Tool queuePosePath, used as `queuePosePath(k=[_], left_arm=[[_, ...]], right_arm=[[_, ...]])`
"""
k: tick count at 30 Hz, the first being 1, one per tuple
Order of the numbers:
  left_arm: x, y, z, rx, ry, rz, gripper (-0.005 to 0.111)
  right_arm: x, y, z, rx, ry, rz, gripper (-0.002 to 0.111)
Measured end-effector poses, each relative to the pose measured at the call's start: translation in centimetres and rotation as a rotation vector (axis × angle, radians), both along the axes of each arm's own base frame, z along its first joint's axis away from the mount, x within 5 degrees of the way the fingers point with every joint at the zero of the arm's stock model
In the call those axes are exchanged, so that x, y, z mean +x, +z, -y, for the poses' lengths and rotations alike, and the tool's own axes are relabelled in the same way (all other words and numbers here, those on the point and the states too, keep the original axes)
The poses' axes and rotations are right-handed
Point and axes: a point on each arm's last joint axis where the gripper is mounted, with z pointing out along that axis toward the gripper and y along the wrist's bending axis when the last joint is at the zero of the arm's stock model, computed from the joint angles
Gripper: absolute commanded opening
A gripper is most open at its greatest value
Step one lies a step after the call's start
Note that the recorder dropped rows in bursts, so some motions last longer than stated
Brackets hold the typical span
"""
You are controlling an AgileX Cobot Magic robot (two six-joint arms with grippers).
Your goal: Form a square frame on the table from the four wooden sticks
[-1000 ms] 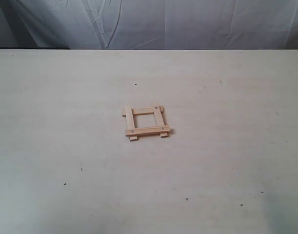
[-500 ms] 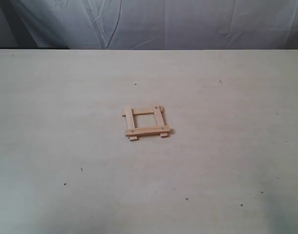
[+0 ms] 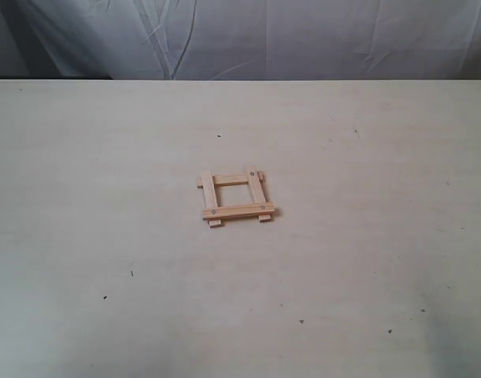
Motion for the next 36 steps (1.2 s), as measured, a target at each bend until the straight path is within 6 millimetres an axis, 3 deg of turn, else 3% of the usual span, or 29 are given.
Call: queuePosePath(k=[36], left_arm=[[0.03,-0.01,-0.40,0.042,0.058,0.002,0.000]], right_arm=[[0.00,0.00,0.00,0.000,0.000,0.000,0.000]])
